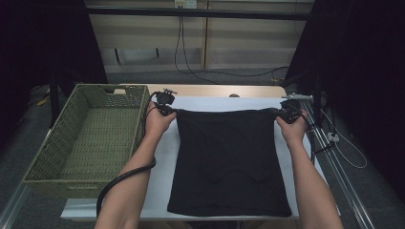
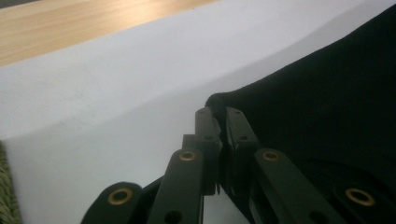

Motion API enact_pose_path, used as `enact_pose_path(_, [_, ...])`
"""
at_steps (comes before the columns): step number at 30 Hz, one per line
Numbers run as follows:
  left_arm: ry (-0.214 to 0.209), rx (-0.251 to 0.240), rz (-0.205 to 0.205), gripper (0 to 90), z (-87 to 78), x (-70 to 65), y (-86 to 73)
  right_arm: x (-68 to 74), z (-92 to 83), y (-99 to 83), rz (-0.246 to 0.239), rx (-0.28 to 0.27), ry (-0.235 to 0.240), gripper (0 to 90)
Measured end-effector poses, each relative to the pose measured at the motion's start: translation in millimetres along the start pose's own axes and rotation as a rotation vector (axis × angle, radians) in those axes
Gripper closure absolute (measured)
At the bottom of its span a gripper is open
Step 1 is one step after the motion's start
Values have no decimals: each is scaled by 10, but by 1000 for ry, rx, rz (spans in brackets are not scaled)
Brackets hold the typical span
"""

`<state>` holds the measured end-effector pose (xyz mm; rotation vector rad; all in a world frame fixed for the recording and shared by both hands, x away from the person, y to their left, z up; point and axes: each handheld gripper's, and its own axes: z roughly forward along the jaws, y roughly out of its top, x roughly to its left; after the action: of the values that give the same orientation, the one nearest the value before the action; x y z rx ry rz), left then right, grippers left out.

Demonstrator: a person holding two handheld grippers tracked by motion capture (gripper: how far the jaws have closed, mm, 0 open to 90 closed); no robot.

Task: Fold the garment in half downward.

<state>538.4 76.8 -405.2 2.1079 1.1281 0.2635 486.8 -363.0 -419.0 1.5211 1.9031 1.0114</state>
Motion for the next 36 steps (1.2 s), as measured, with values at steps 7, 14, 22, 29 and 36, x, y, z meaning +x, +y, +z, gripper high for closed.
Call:
enact_pose_path(7, [-11, 32, -96, 552, 220, 96, -84, 14, 199, -85, 68, 71, -21, 623])
enact_pose_path(14, [-78, 22, -127, 268, 190, -72, -170, 112, 41, -204, 83, 83, 50, 504])
enact_pose_path(22, [-112, 30, -103, 188, 66, -266, -311, 348, -258, -373, 51, 79, 128, 436])
enact_pose_path(29, [-162, 10, -85, 169, 14, -409, -451, 548, -447, -563, 35, 70, 182, 390])
enact_pose_path(36, [-198, 18, -28, 153, 1, -539, -593, 684, -606, -759, 6, 52, 213, 358])
